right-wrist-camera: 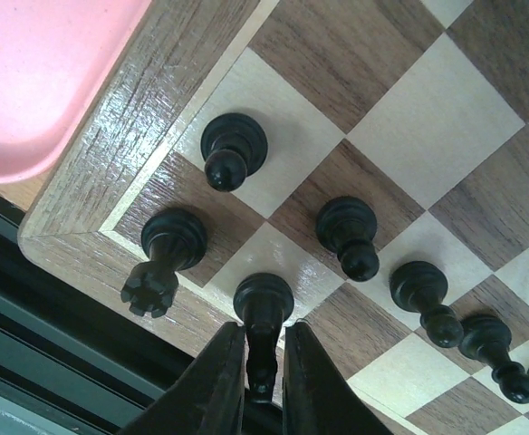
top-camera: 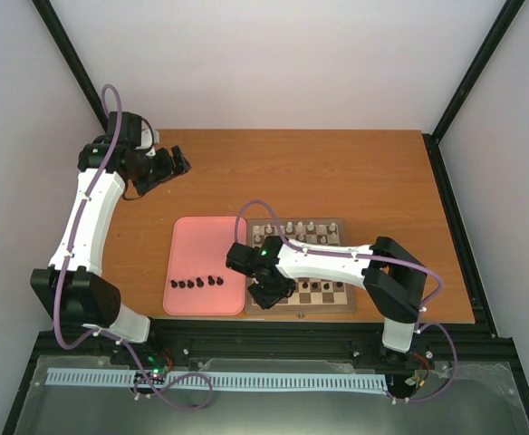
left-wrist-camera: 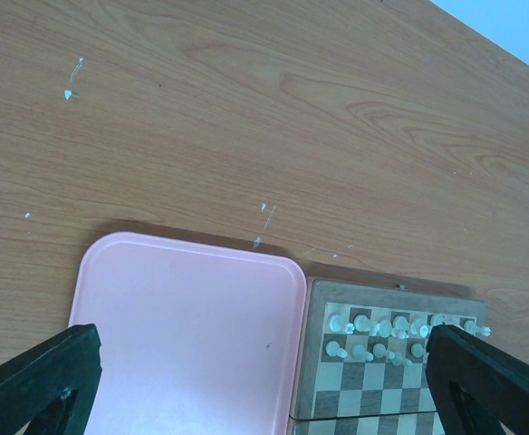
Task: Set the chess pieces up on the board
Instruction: Place the chess piece on the chessboard.
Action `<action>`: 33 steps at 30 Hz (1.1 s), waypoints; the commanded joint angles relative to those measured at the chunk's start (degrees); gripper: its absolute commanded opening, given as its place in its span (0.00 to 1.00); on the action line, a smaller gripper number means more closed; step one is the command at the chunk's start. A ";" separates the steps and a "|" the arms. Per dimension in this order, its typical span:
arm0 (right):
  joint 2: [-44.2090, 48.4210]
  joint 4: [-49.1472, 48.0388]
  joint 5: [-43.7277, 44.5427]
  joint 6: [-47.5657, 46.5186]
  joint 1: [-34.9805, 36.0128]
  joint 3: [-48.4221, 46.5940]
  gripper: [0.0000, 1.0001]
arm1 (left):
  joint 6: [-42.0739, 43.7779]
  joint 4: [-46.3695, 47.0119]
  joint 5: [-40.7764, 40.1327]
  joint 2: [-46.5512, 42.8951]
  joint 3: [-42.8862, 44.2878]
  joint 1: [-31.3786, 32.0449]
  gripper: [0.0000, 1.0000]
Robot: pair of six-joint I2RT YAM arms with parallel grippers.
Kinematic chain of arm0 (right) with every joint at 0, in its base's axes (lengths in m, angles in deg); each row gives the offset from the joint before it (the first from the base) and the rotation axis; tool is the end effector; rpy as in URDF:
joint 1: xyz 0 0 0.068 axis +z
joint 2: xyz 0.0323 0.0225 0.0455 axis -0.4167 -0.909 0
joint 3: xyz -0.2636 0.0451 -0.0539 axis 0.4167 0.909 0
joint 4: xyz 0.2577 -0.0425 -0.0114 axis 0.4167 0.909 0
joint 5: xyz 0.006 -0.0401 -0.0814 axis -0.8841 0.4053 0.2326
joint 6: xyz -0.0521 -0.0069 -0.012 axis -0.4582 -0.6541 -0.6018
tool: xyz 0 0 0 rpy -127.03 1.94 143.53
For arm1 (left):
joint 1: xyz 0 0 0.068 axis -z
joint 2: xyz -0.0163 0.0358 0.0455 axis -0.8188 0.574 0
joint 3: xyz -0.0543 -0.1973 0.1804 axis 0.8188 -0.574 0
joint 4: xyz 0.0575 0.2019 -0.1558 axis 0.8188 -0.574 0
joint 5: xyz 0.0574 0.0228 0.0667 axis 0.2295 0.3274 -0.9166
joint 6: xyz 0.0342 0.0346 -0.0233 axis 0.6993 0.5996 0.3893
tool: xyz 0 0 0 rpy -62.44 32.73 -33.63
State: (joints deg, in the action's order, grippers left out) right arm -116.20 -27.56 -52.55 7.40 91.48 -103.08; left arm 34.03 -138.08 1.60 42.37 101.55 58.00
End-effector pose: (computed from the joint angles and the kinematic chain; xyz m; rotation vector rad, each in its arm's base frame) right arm 0.1296 0.3040 0.1913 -1.0763 2.9492 0.0345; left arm 0.2953 -0.0248 0.3780 -0.4033 2.5402 -0.5225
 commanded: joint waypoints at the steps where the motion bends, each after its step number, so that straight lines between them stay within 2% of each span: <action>1: -0.39 0.30 1.46 -0.01 -0.23 -0.71 0.16 | 0.75 0.71 0.22 -0.78 0.87 0.30 1.00; 8: 1.25 0.83 2.18 0.37 -0.26 -1.15 0.23 | 0.75 0.54 0.13 -0.81 1.14 0.33 1.00; 16: 3.76 3.67 2.58 0.97 -0.22 -3.53 0.26 | 0.75 0.54 0.06 -1.14 0.89 0.30 1.00; 22: 6.08 7.56 3.93 0.58 -0.18 -8.58 0.39 | 0.75 0.54 0.07 -1.24 1.12 0.35 1.00; 26: 2.30 8.07 3.81 -2.80 -0.26 -15.45 0.48 | 0.62 0.54 0.29 -1.27 1.35 0.26 1.00; 33: -9.45 2.15 -0.83 -9.39 -0.38 -26.19 0.49 | 0.67 0.36 0.21 -1.63 1.49 0.31 1.00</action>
State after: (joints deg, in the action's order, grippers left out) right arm -119.59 -22.33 -50.91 2.53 91.30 -125.04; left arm 34.03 -138.10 1.60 42.33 101.55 58.00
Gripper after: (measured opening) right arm 0.488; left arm 0.997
